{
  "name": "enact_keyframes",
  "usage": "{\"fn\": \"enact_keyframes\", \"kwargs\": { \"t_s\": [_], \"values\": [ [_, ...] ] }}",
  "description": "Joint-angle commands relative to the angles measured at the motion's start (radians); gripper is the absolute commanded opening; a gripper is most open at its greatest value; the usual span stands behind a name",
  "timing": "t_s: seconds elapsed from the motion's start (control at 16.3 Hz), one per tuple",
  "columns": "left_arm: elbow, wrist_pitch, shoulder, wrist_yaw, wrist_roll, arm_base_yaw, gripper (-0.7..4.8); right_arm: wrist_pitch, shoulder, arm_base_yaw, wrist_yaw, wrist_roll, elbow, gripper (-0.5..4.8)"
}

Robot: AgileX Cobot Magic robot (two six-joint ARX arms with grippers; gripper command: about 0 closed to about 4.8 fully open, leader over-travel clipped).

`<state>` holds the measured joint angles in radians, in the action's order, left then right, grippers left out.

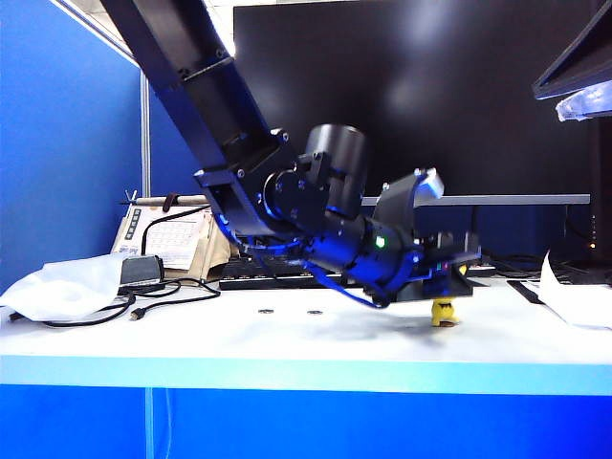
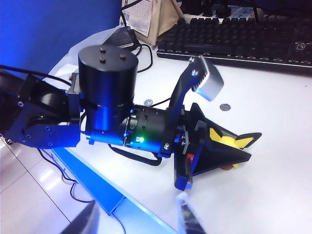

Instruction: Pick up the doll and place it on the similarly colored coin.

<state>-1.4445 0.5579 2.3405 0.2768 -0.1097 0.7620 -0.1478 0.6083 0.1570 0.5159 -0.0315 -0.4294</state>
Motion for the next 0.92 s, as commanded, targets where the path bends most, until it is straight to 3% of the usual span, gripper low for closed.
{"fn": "enact_keyframes", "kwargs": {
  "t_s": [0.06, 0.25, 0.31, 0.37, 0.62, 0.74, 0.92],
  "values": [
    [0.005, 0.005, -0.003, -0.004, -0.003, 0.001, -0.06, 0.016, -0.002, 0.000, -0.001, 0.002, -0.005, 2.11],
    [0.005, 0.027, -0.003, -0.002, -0.003, -0.003, 0.08, 0.016, -0.002, 0.001, -0.001, 0.002, -0.005, 2.11],
    [0.005, 0.027, -0.003, 0.000, -0.003, -0.003, 1.12, 0.016, -0.002, 0.001, -0.001, 0.002, -0.005, 2.11],
    [0.005, 0.027, -0.003, 0.001, -0.003, -0.003, 1.54, 0.016, -0.002, 0.001, -0.001, 0.002, -0.005, 2.11],
    [0.005, 0.027, -0.003, 0.029, -0.004, -0.003, 1.64, 0.016, -0.002, 0.001, -0.001, 0.002, -0.005, 2.11],
    [0.005, 0.027, -0.004, 0.042, -0.004, -0.003, 2.50, 0.016, -0.002, 0.001, -0.001, 0.002, -0.005, 2.11],
    [0.004, 0.027, -0.004, 0.042, -0.022, -0.003, 2.57, 0.016, -0.002, 0.001, -0.001, 0.002, -0.005, 2.11]
  ]
}}
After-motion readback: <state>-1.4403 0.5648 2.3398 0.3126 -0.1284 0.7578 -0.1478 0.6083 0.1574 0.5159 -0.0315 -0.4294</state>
